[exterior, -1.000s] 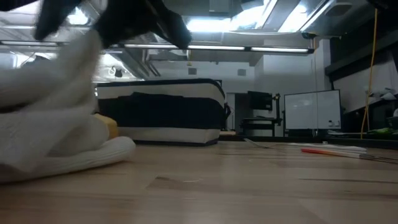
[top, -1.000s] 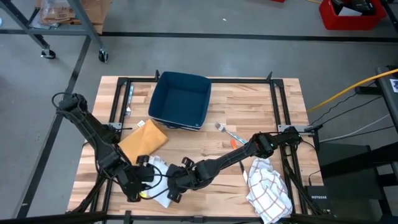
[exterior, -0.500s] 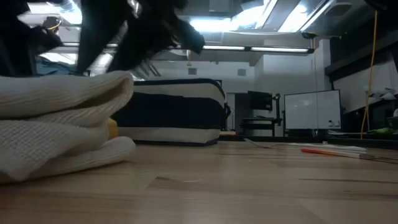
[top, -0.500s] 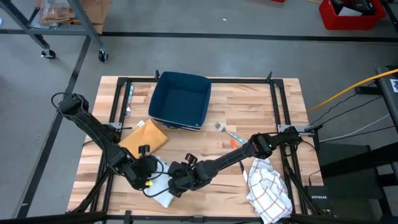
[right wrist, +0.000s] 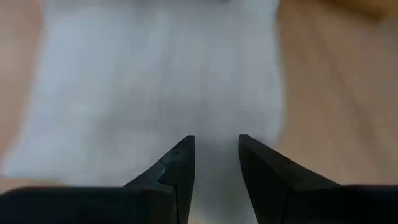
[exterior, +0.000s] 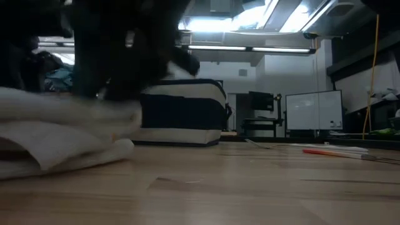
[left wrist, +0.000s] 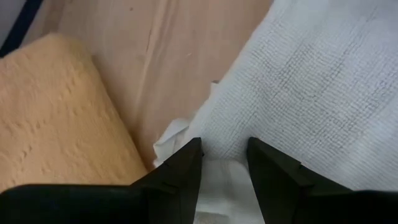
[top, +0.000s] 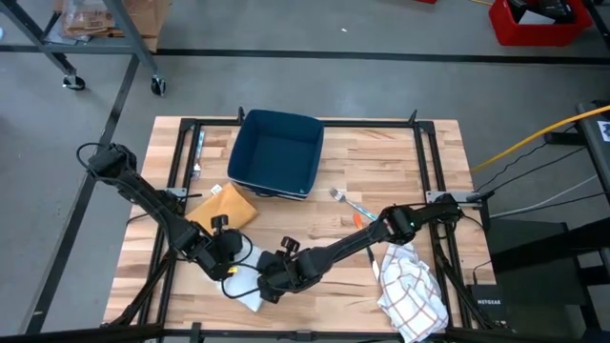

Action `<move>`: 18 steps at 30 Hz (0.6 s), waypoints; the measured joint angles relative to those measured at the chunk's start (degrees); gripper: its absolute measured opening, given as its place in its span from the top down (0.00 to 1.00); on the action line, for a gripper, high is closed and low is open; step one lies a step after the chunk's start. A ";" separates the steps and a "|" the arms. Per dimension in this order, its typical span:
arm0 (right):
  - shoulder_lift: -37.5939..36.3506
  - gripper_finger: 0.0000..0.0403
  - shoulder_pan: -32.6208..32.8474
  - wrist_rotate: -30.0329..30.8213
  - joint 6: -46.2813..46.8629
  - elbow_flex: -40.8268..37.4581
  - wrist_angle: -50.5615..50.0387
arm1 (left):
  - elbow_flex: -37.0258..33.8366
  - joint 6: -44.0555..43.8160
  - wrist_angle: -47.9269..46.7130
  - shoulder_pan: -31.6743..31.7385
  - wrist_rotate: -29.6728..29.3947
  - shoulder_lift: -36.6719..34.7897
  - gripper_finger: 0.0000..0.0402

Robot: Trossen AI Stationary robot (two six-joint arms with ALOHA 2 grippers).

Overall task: Fold towel
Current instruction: Fold the top white patterned towel

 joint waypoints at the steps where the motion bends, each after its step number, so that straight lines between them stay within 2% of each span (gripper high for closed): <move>1: 0.66 0.69 -0.18 -0.81 0.04 -0.10 -0.10 | -0.67 -0.53 0.34 0.06 -0.15 0.00 0.69; 11: 4.26 0.69 -0.52 -2.41 0.63 -0.01 2.68 | -8.00 -3.03 9.54 0.22 -0.61 -0.17 0.69; 18: 4.04 0.69 -0.46 -3.15 2.03 2.27 2.14 | -4.73 -3.94 8.82 0.19 0.56 -2.66 0.69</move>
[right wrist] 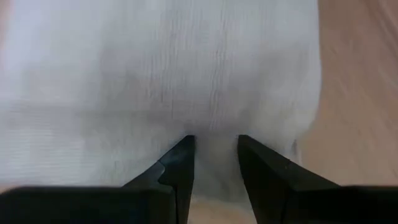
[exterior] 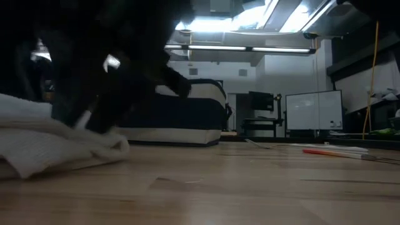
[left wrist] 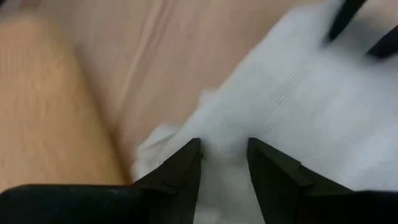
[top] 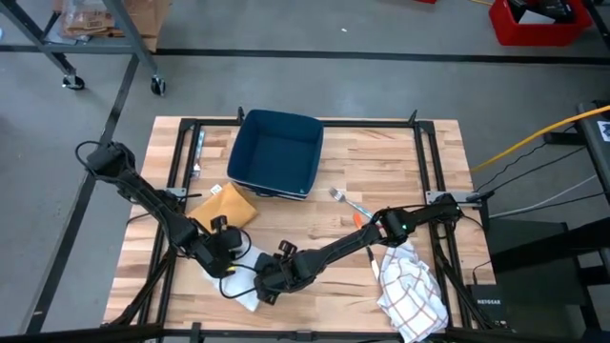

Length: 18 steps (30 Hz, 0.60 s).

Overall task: Fold towel
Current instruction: Fold the top white patterned towel, then stack the folded top white patterned towel on top of the yellow towel

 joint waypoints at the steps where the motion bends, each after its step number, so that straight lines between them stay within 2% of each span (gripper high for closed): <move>1: -0.83 0.69 0.01 -0.27 -0.05 -0.34 0.58 | 1.18 -0.03 -0.08 -0.05 0.06 -1.04 0.69; 8: -6.78 0.69 0.11 2.32 -4.21 0.03 -3.29 | 9.26 -0.12 -4.00 -0.14 0.33 -9.84 0.69; 11: -8.60 0.69 -0.22 3.91 -7.76 0.03 -5.38 | 10.91 -1.41 -4.01 -0.86 2.82 -13.65 0.69; 15: -9.23 0.69 -1.30 3.77 -10.73 0.03 -6.28 | 11.41 -8.71 -3.98 -3.74 4.40 -16.75 0.69; 18: -9.23 0.69 -2.47 0.83 -10.87 0.03 -8.74 | 11.41 -15.46 -4.11 -6.91 4.23 -17.03 0.69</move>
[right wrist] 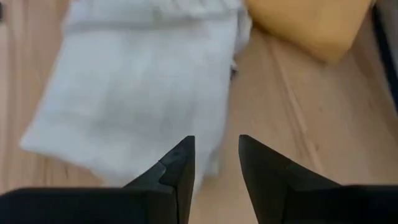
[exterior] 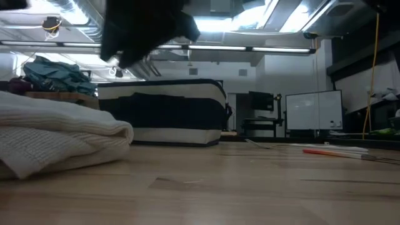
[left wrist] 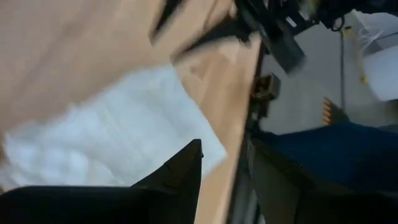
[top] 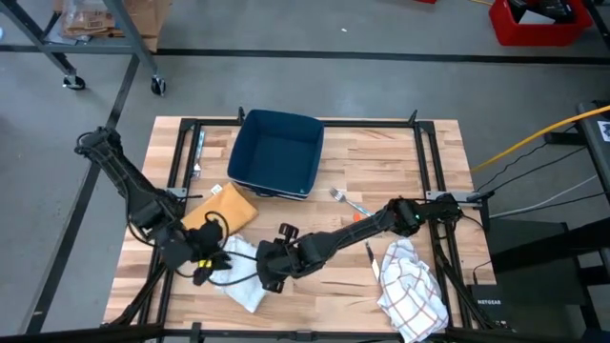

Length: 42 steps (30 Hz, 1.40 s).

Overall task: Fold towel
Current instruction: Stack the folded top white patterned towel on top of the yellow towel

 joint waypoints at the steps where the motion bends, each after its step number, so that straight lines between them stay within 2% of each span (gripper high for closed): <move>1: 0.00 0.69 -0.45 -2.00 -0.13 0.00 -1.24 | 0.00 -2.40 -0.04 -1.21 -0.24 0.11 0.69; 4: 0.00 0.69 -1.85 -7.94 -2.80 -0.02 -4.77 | 0.00 -11.09 -0.26 -4.94 -2.96 1.35 0.69; 10: -0.02 0.69 -4.72 -13.05 -13.78 -0.02 -7.23 | 0.01 -30.79 -2.07 -11.97 -9.02 7.19 0.69; 16: -0.02 0.69 -8.64 -20.26 -20.18 -0.04 -6.52 | 0.02 -50.58 -1.29 -15.85 -9.29 17.71 0.69; 20: -0.02 0.69 -11.51 -27.76 -20.99 -0.46 -3.72 | 0.00 -59.70 2.97 -16.79 -9.27 24.45 0.69; 24: 0.00 0.69 -13.33 -33.03 -20.96 -0.55 -2.66 | 0.02 -64.31 7.44 -17.11 -9.17 28.51 0.69; 29: 0.12 0.69 -13.73 -33.25 -20.96 -0.55 -2.60 | 0.80 -68.60 7.78 -17.11 -9.08 30.28 0.69; 34: 2.49 0.69 -13.73 -36.42 -20.96 -0.55 0.86 | 1.11 -71.74 6.31 -17.11 -8.98 30.58 0.69; 42: 5.81 0.69 -13.75 -36.18 -20.68 -0.55 5.51 | 1.11 -72.28 1.45 -15.49 -6.91 30.57 0.69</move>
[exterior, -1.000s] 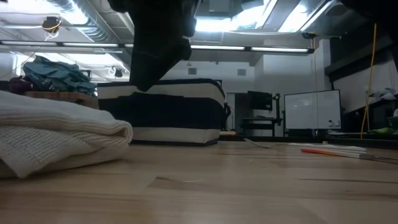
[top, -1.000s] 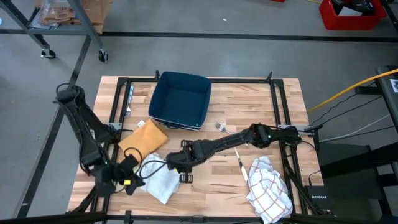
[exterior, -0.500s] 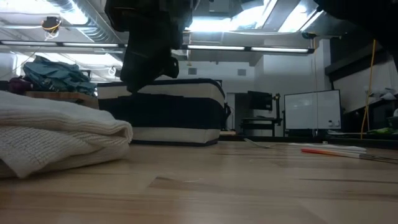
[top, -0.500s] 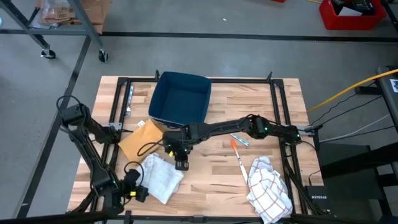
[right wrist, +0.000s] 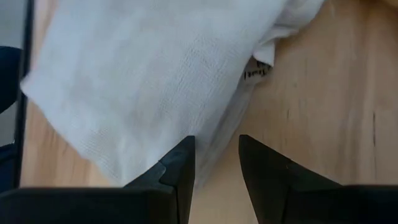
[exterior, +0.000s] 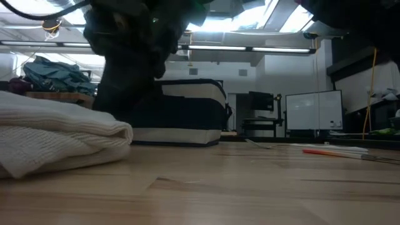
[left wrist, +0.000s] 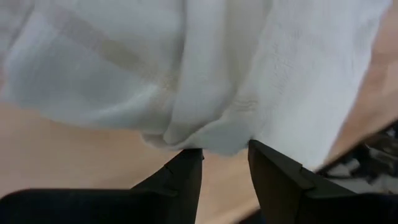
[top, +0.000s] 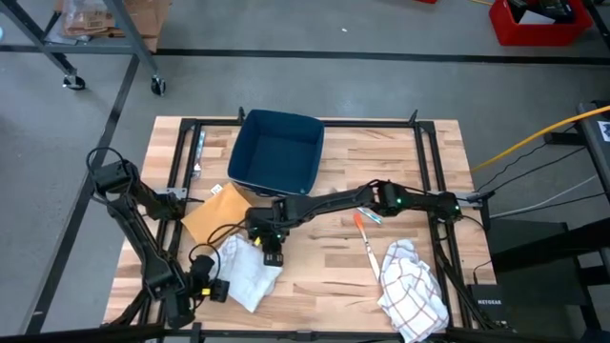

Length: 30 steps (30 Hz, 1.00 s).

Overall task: Fold towel
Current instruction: Stack the folded top white patterned towel on top of the yellow towel

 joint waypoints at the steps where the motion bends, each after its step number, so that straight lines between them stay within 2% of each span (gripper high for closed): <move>1: 0.31 0.69 0.00 0.01 0.21 0.00 0.98 | 0.00 0.06 -0.91 0.23 0.02 0.00 0.69; 8: 1.06 0.69 -0.04 0.14 0.39 -0.02 2.14 | 0.00 2.16 -5.91 1.11 0.02 0.50 0.69; 17: 1.07 0.69 0.02 4.63 0.39 -0.02 4.94 | 0.00 3.31 -15.27 2.49 -0.51 0.50 0.69; 24: 3.53 0.69 0.02 2.30 5.89 0.02 6.82 | 0.00 3.32 -13.27 5.42 -1.46 3.63 0.69; 30: 5.75 0.69 -0.04 -0.36 7.71 0.35 7.11 | 0.15 5.23 -5.31 5.99 -3.30 8.68 0.69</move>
